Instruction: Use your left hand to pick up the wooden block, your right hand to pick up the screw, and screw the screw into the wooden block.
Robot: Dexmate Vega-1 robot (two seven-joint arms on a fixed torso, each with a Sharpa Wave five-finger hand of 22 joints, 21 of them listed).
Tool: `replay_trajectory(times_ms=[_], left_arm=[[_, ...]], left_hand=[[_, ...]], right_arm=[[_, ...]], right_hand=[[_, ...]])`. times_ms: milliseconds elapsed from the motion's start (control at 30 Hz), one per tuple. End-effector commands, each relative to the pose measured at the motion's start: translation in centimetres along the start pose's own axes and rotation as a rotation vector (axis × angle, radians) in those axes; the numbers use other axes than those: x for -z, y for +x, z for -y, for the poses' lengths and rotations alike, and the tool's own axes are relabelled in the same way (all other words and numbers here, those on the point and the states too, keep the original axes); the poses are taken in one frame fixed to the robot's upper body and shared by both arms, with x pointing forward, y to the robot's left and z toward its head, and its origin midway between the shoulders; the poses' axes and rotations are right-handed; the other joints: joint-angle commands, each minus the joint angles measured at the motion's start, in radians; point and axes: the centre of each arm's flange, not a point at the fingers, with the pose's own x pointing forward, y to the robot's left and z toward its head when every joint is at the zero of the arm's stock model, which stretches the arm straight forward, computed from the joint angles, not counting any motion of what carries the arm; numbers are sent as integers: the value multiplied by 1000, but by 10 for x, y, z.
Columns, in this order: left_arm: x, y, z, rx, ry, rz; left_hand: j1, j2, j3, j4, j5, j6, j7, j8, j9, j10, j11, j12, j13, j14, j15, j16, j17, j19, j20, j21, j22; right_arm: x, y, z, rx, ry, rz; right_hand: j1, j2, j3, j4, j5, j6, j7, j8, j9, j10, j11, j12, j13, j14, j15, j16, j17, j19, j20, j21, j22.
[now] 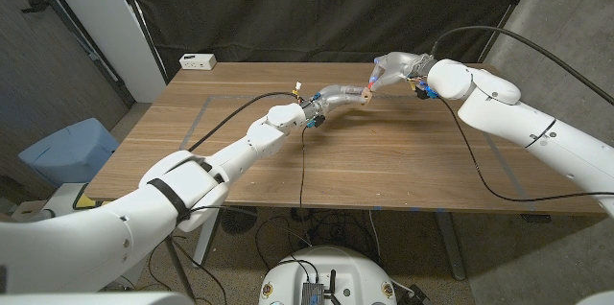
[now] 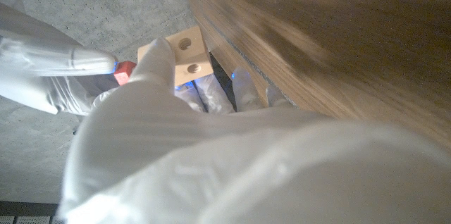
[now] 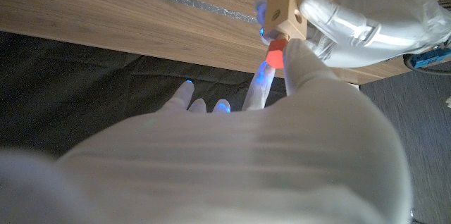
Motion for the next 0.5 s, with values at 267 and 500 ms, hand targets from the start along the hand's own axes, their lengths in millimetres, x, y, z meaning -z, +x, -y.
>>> replay_trajectory(times_ms=[267, 500], left_arm=[[-1, -3, 3, 1, 4, 1], [-2, -4, 4, 1, 5, 4]], left_hand=[[3, 9, 2, 3, 0, 6, 4, 7, 2, -1, 0, 5, 0, 5, -66, 3, 3, 1, 0, 4, 3], [4, 10, 3, 2, 0, 5, 5, 6, 2, -1, 0, 5, 0, 5, -65, 3, 3, 1, 0, 4, 3]], right_arm=[[-1, -3, -4, 22, -9, -13], [-2, -3, -5, 29, -16, -18]], right_hand=[[-5, -9, 5, 6, -1, 37, -1, 28, 14, 34, -7, 12, 2, 29, -8, 13, 4, 22, -5, 7, 2], [-16, -10, 2, 12, -3, 61, 5, 46, 22, 54, -10, 15, 1, 40, -11, 16, 5, 28, -8, 8, 2]])
